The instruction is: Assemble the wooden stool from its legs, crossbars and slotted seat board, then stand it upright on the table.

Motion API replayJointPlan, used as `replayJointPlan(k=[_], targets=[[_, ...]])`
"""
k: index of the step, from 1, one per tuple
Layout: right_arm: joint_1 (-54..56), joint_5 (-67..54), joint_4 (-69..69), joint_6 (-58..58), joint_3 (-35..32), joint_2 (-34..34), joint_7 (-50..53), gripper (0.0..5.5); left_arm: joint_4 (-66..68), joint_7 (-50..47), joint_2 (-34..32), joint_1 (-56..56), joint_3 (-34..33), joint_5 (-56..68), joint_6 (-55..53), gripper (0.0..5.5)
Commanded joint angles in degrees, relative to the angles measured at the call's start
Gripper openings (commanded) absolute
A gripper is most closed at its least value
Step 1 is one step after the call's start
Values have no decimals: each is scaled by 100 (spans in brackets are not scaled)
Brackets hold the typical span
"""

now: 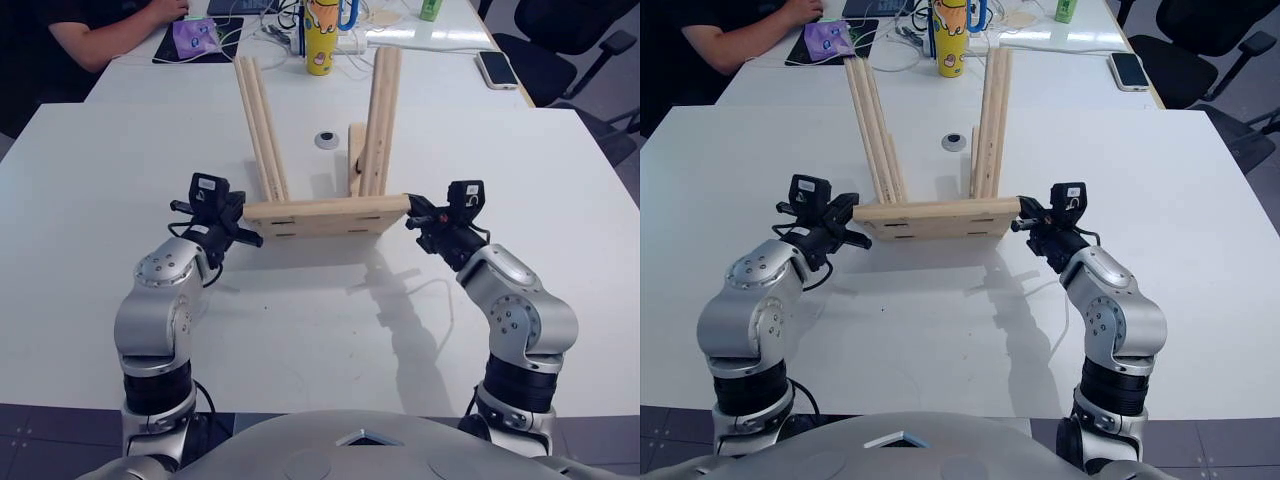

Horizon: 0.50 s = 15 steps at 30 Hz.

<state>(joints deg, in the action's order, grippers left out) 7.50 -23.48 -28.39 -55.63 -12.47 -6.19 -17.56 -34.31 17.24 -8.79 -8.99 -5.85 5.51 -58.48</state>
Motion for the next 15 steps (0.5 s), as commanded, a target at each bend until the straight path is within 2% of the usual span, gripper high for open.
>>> replayJointPlan(k=[1, 4, 9, 11, 15], targets=[[727, -894, -306, 337, 842, 544, -669, 2, 48, 1378, -43, -695, 440, 1266, 382, 0], [682, -146, 159, 1243, 535, 229, -471, 0, 459, 1449, -388, -485, -67, 1044, 1162, 28], [473, 102, 1140, 2212, 40, -713, -1055, 71, 1070, 1861, -1154, -89, -1190, 1253, 2234, 89], [436, -11, 1435, 2294, -5, -988, -1430, 101, 1301, 2131, -1519, 142, -1335, 1287, 2523, 117], [-231, -47, 1426, 2344, 237, -1414, -1964, 165, 1539, 2489, -2056, 676, -1045, 1023, 3017, 177]])
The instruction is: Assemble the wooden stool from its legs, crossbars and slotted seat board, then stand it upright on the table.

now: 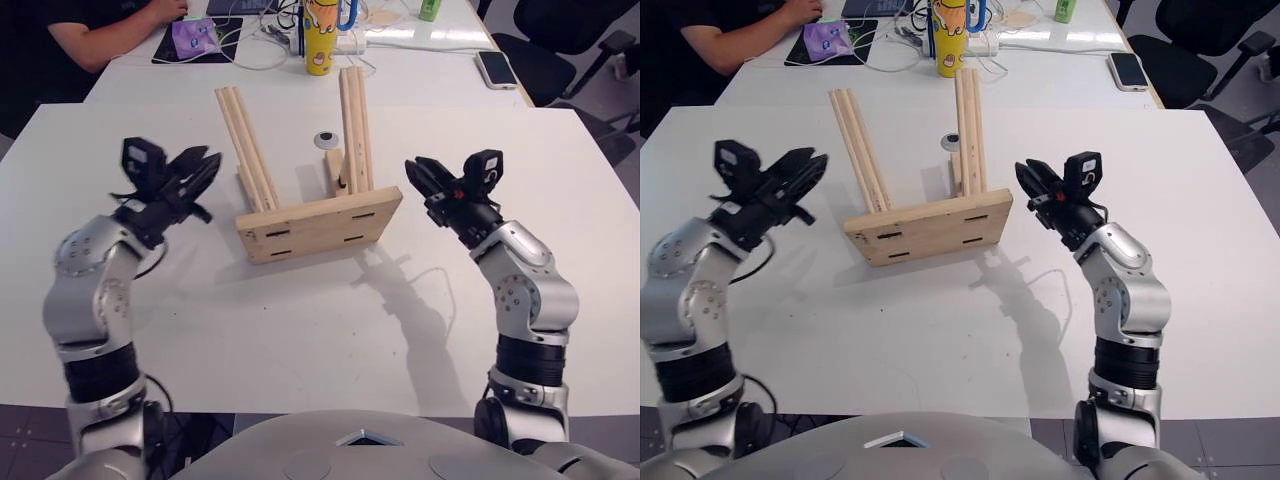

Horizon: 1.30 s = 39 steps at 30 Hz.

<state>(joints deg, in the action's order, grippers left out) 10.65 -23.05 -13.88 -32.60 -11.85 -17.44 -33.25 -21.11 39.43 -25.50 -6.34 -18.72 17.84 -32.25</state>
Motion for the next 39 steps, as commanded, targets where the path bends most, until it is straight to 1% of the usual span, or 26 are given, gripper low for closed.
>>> replayJointPlan(k=[1, 4, 6, 7, 8, 10, 13, 16, 19, 22, 27, 30, 31, 32, 33, 39], targets=[[-636, -146, 109, 105, 16, -391, -480, 182, 302, 253, -447, 469, 107, -178, 490, 193], [-661, -264, 1049, 618, -454, -1141, -1413, 223, 669, 474, -867, 558, -532, 97, 713, 233], [-397, -288, 1799, 959, -464, -1761, -2351, 258, 916, 973, -1316, 657, -893, 342, 837, 266], [-199, -241, 2194, 1213, -347, -2049, -2892, 279, 989, 1367, -1550, 742, -1008, 561, 807, 286], [-26, -197, 2479, 1360, -202, -2262, -3328, 289, 1051, 1708, -1736, 782, -1033, 738, 785, 295], [401, 10, 3000, 1664, 207, -2486, -4033, 322, 1134, 2417, -2060, 853, -810, 1009, 679, 327], [996, 375, 3588, 2149, 813, -2467, -4638, 367, 1275, 3112, -2278, 667, -104, 1082, 695, 369], [1509, 788, 4256, 2688, 1309, -2225, -4870, 373, 1692, 3484, -2247, 199, 729, 788, 971, 407], [2009, 1092, 5034, 3252, 1588, -1919, -4892, 373, 2221, 3615, -2040, -424, 1408, 489, 1202, 407], [2518, 1305, 5772, 3736, 1735, -1608, -4887, 373, 2760, 3716, -1821, -820, 1864, 229, 1564, 407], [3133, 1480, 6576, 4207, 1826, -1258, -5015, 373, 3402, 3899, -1567, -1333, 2358, -65, 1959, 407], [3356, 1501, 6824, 4306, 1830, -1134, -5136, 373, 3771, 4005, -1487, -1663, 2494, -163, 2107, 407], [3390, 1518, 6880, 4337, 1825, -1116, -5155, 359, 3904, 4036, -1463, -1766, 2521, -186, 2160, 408], [3414, 1545, 6943, 4380, 1820, -1100, -5166, 350, 4036, 4059, -1433, -1862, 2550, -211, 2213, 390], [3432, 1564, 6997, 4390, 1823, -1083, -5200, 340, 4135, 4071, -1399, -1941, 2575, -230, 2248, 386], [3412, 1637, 7110, 4407, 1863, -1027, -5471, 223, 4267, 4199, -1357, -1915, 2714, -272, 2277, 276]])
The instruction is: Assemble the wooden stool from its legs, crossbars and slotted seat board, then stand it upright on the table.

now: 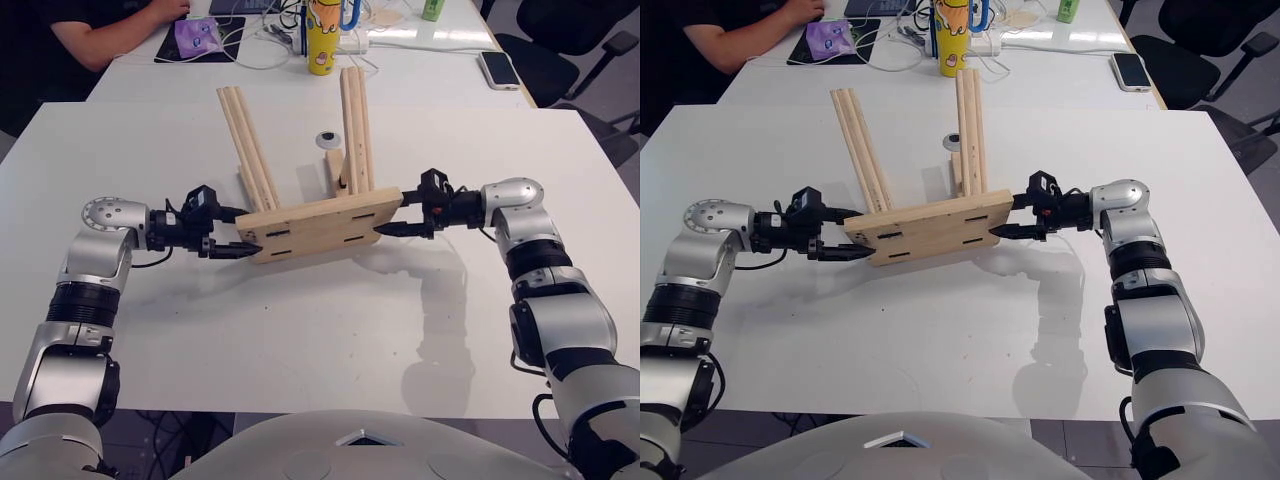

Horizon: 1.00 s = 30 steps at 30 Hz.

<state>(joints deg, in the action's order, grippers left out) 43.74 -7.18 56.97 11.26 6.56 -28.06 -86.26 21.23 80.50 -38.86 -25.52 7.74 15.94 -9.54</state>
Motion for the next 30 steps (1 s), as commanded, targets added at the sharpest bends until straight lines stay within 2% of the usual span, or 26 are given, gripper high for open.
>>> replayJointPlan(k=[1, 5, 8, 11, 14, 18, 21, 24, 27, 30], targets=[[75, 33, 8, -6, 17, 34, -218, 200, 29, 106, -32, 37, 70, -89, 15, 253], [-114, -175, -288, -347, -65, -2, -501, 158, -152, 179, -127, 229, 25, -36, -45, 187], [-521, -742, -1397, -1528, -95, -275, -613, 156, -583, 289, -195, 278, -128, 366, -591, 157], [-1044, -1508, -3244, -3288, -32, -787, -619, 156, -1383, 413, -368, 170, -465, 1326, -2001, 157], [-1364, -2655, -5112, -5142, 23, -1638, -618, 154, -2132, 501, -745, 107, -779, 2266, -3468, 155], [-1062, -4639, -6558, -7518, -242, -2784, -617, 147, -2827, 785, -1555, -99, -1220, 3719, -5624, 151], [-548, -5646, -6616, -8824, -432, -3120, -618, 136, -2807, 912, -1934, -607, -1438, 4472, -6771, 146], [382, -6116, -5714, -10002, -329, -3138, -621, 135, -1973, 902, -1851, -1742, -1308, 4678, -7753, 136], [934, -6208, -4550, -10367, 263, -3025, -622, 135, -1131, 833, -1615, -2358, -1026, 4464, -8200, 132], [946, -5953, -3748, -10375, 856, -2931, -619, 135, -511, 862, -1401, -2446, -581, 4093, -8196, 132]])
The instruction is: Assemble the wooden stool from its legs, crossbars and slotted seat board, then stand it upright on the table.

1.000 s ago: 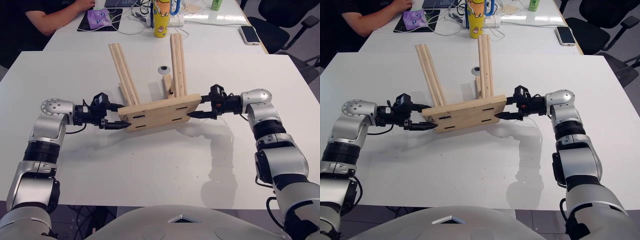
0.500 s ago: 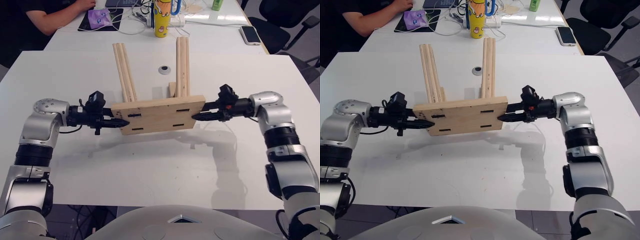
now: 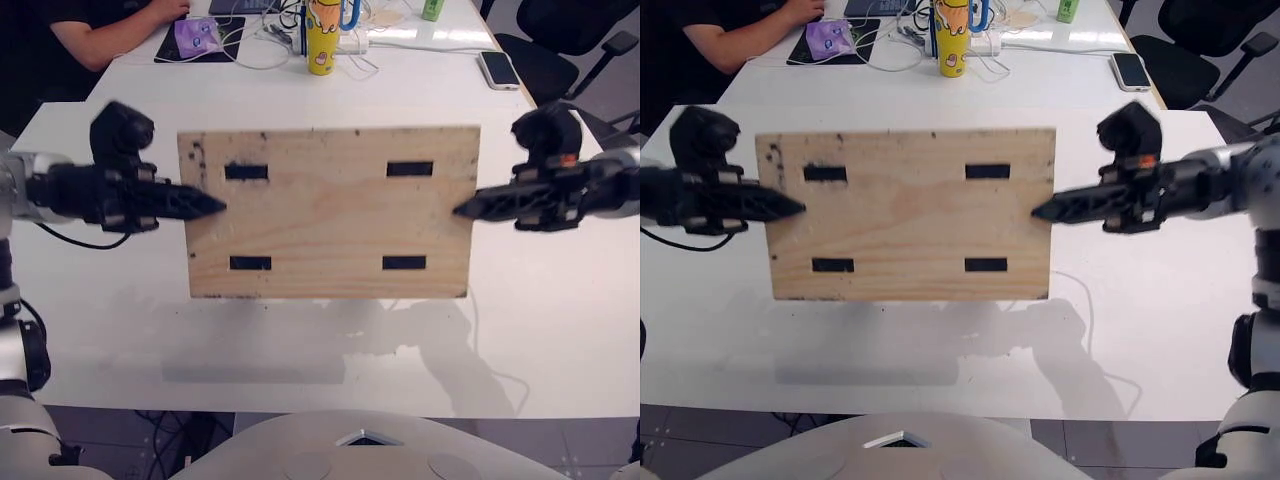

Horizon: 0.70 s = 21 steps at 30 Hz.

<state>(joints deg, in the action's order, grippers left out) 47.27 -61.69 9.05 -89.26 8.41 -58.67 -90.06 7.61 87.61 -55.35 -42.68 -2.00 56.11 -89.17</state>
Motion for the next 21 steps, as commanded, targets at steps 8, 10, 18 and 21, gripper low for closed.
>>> replayJointPlan(k=[8, 10, 18, 21], targets=[[14, 272, 2405, -84, 1335, 768, -237, 135, 2414, 303, 790, -533, 1183, -582, 293, 132], [-23, 412, 2704, 97, 1390, 787, -241, 174, 2989, 302, 917, -720, 1214, -839, 563, 171], [110, 1288, 4219, 1556, 1417, 829, -242, 305, 4874, 329, 673, -1233, 526, -1583, 1582, 288], [-270, 1592, 4123, 2625, 1634, 498, -243, 311, 4433, 473, 225, -555, 460, -1556, 1707, 341]])
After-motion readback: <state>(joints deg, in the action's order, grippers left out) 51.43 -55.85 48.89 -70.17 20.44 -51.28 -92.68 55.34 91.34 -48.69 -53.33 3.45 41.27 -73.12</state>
